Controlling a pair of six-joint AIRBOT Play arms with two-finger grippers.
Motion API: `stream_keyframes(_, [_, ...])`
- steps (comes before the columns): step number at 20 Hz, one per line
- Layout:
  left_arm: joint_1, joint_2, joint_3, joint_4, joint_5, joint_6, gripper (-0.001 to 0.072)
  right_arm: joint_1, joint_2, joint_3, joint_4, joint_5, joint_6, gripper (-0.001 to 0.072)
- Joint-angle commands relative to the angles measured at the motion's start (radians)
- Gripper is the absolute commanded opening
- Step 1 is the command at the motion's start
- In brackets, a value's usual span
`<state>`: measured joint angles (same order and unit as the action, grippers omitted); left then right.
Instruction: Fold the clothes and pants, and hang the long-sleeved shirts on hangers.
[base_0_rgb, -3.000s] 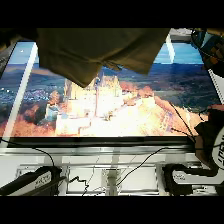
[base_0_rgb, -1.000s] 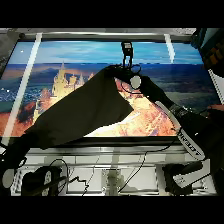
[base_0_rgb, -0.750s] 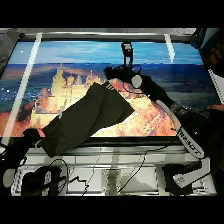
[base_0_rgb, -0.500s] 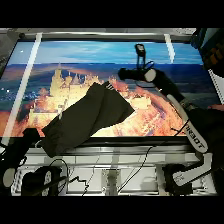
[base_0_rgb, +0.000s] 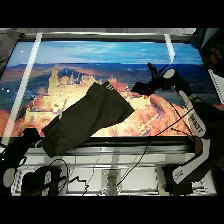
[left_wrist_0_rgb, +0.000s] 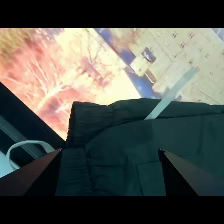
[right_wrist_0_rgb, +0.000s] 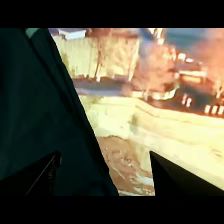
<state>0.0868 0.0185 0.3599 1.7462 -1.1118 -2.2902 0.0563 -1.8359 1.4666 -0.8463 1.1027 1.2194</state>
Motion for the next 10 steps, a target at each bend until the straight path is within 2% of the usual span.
stream_keyframes(1, [0.0,0.0,0.0,-0.004,0.061,0.0,0.0705,0.048,-0.067,0.002,0.038,0.053,-0.027,0.0612])
stream_keyframes(4, [0.0,0.0,0.0,-0.004,0.114,0.0,0.0705,0.111,-0.101,0.03,0.029,0.04,0.002,0.0609])
stream_keyframes(8, [0.0,0.0,0.0,-0.004,0.118,0.0,0.0705,0.19,-0.156,0.114,0.002,0.075,0.029,0.0588])
stream_keyframes(10, [0.0,0.0,0.0,-0.004,0.118,0.0,0.0704,0.22,-0.185,0.16,-0.001,0.095,0.029,0.055])
